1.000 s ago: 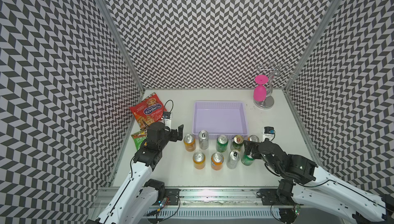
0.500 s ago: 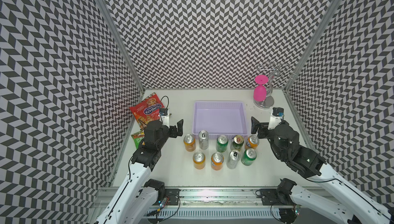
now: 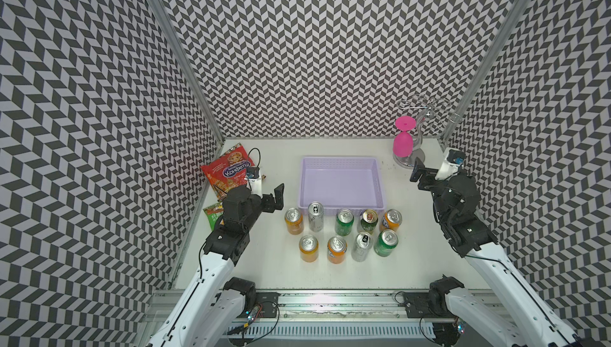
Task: Take out the drinks from the basket
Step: Reset both arms
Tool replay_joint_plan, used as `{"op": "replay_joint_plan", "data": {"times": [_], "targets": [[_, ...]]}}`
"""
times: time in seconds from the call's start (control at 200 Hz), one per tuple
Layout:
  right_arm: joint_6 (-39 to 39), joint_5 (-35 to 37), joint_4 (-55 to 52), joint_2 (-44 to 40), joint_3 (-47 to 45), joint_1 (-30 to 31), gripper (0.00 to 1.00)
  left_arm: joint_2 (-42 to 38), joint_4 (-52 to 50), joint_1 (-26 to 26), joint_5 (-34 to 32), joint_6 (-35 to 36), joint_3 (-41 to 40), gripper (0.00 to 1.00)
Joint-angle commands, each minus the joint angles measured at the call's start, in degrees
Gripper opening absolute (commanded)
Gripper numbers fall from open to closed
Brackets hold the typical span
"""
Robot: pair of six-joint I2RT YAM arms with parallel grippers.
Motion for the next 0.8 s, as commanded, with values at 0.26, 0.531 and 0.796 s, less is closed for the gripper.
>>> {"op": "replay_joint_plan", "data": {"times": [0.26, 0.531, 0.796], "targets": [[3.26, -5.88, 23.47, 0.89, -16.3, -15.13, 1.0, -1.1, 2.42, 0.38, 0.99, -1.14, -0.26, 0.99], [6.81, -8.37, 32.27, 6.56, -24.49, -17.74, 0.99, -1.49, 3.66, 0.38, 1.35, -1.32, -0.82, 0.99], [6.09, -7.77, 47.01, 15.82, -30.61, -17.74, 0.99, -0.71, 4.26, 0.37, 0.99, -1.77, -1.09, 0.99]]}}
